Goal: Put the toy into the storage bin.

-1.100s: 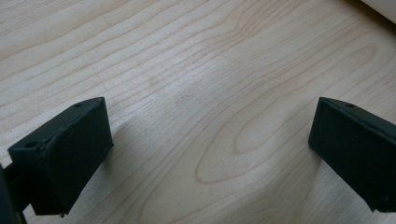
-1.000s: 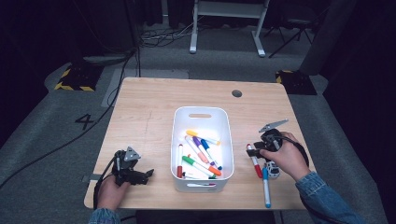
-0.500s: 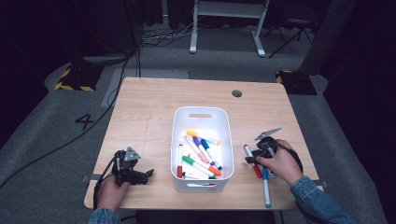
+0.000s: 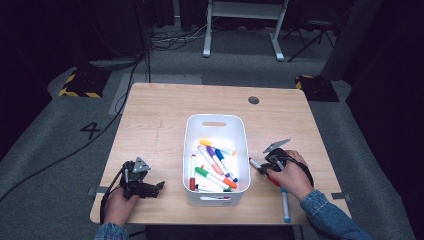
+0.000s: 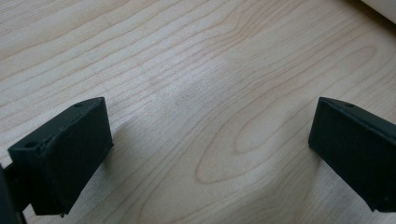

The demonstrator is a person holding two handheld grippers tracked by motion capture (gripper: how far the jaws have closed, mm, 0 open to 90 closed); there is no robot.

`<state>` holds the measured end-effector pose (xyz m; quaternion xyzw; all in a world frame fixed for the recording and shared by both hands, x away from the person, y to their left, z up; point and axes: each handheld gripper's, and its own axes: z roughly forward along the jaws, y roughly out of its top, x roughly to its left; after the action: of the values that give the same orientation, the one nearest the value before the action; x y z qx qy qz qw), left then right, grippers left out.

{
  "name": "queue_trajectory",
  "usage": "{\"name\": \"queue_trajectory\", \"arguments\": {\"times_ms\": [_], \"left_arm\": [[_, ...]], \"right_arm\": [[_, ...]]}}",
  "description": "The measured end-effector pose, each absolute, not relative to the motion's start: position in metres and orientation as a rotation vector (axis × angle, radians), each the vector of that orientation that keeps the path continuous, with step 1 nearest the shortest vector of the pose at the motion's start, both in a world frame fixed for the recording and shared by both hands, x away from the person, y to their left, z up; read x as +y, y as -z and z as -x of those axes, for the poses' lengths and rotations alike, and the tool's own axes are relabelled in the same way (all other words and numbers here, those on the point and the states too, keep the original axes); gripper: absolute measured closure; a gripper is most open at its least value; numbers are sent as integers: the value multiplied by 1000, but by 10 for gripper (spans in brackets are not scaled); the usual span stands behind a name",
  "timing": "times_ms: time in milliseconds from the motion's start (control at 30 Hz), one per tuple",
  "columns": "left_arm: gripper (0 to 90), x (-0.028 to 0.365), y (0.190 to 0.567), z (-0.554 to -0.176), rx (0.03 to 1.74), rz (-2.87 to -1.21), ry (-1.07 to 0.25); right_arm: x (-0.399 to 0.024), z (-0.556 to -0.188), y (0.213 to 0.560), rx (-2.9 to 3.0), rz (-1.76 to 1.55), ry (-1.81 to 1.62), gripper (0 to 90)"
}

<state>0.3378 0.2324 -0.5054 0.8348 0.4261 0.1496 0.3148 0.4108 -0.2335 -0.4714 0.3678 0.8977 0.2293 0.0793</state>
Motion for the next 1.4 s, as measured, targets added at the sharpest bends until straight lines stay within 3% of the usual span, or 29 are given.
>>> {"name": "queue_trajectory", "arguments": {"times_ms": [300,1400], "left_arm": [[0,232,505,-338,1123,-2200,-395],[0,232,506,-337,1132,-2194,-388]], "right_arm": [[-231,-413,467,2707,-1093,-746,772],[-232,-394,384,2704,-1066,-959,772]]}}
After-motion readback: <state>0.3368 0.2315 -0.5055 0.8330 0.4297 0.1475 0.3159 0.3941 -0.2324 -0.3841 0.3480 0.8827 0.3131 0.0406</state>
